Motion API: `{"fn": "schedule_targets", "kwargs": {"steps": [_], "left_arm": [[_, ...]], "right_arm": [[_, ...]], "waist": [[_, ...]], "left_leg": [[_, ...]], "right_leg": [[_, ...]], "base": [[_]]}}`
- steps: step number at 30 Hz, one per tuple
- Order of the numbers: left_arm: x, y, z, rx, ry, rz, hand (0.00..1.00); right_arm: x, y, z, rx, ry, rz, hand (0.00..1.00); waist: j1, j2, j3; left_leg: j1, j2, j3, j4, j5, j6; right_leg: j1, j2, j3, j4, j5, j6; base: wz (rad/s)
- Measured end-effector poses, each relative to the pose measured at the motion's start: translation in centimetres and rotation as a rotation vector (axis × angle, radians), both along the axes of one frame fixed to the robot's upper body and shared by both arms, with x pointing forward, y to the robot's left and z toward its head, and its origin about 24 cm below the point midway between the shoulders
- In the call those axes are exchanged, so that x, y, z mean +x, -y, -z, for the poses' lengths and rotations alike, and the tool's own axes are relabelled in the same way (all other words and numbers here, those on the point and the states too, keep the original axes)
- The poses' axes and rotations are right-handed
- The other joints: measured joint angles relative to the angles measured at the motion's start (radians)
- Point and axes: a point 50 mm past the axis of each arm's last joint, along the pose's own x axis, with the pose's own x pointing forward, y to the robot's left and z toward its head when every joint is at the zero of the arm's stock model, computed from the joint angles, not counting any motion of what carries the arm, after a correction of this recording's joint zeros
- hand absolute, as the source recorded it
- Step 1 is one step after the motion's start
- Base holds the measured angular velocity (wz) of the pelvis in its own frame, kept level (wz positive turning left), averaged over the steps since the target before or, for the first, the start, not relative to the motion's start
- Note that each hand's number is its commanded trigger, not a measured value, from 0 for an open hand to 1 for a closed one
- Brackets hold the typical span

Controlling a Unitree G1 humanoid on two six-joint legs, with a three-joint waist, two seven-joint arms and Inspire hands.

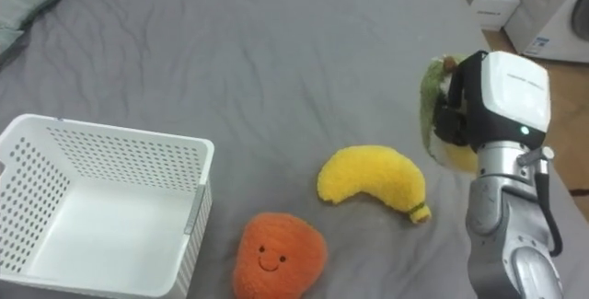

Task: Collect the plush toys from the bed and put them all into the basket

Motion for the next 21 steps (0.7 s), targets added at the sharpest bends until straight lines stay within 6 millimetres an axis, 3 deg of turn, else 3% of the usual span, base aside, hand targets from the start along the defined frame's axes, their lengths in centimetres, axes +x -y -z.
{"fn": "schedule_targets", "kwargs": {"steps": [4, 11, 17, 21], "left_arm": [[-0.2, 0.0, 0.0, -0.002, -0.006, -0.001, 0.0], [0.4, 0.2, 0.2, -0.012, -0.003, 0.008, 0.0], [1.4, 0.4, 0.2, -0.016, 0.012, 0.03, 0.0], [2.2, 0.7, 0.1, -0.019, 0.035, 0.062, 0.0]], "right_arm": [[0.2, -0.7, -1.5, 0.114, 0.059, -0.056, 1.0], [0.9, -2.4, -2.4, 0.246, 0.062, -0.178, 1.0], [1.9, -6.2, -3.8, 0.235, 0.05, -0.354, 1.0], [2.7, -8.6, -4.9, 0.236, 0.048, -0.454, 1.0]], "waist": [[0.0, -0.002, -0.0024], [0.025, 0.0, -0.0025], [0.035, 0.001, -0.0018], [0.081, -0.003, -0.0009]], "left_leg": [[0.003, 0.001, -0.001, 0.0, 0.0, 0.0], [0.004, 0.002, -0.003, 0.006, 0.0, 0.0], [-0.014, -0.002, -0.032, 0.008, 0.002, 0.002], [-0.02, -0.006, -0.056, 0.012, 0.005, 0.003]], "right_leg": [[0.007, 0.0, -0.001, 0.002, 0.0, 0.0], [0.007, 0.0, 0.006, 0.01, 0.0, 0.0], [0.007, -0.006, -0.042, 0.009, 0.0, 0.0], [0.01, -0.009, -0.067, 0.008, 0.0, 0.001]], "base": [[0.0], [-0.02], [0.16], [0.14]]}}
